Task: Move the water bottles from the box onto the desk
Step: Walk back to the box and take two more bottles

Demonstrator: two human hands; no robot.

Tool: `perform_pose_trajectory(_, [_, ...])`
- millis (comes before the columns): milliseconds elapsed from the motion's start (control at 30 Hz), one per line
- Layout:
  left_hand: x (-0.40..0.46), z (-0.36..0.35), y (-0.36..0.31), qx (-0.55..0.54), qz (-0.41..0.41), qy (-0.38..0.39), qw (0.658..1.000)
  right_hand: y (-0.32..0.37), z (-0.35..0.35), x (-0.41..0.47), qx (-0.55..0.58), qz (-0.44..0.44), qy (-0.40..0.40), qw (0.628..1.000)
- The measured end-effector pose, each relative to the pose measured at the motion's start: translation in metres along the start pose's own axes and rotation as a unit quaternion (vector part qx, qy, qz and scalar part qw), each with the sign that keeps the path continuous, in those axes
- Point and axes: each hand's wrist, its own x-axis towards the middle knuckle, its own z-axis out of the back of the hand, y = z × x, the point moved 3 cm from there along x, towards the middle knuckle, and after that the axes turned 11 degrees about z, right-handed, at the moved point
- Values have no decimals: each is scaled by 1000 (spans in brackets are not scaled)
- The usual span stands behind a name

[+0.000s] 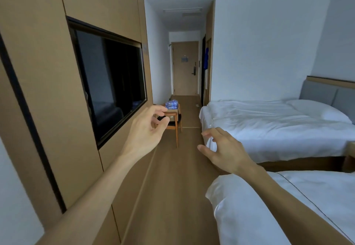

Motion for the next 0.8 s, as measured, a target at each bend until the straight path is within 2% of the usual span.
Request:
perform_pose_trajectory(433, [232, -123, 105, 42, 17, -9, 999, -182, -87, 236, 26, 32, 23, 999])
perform_pose_trajectory(800, [426, -214, 239, 30, 26, -18, 999, -303, -189, 423, 5, 41, 32, 999])
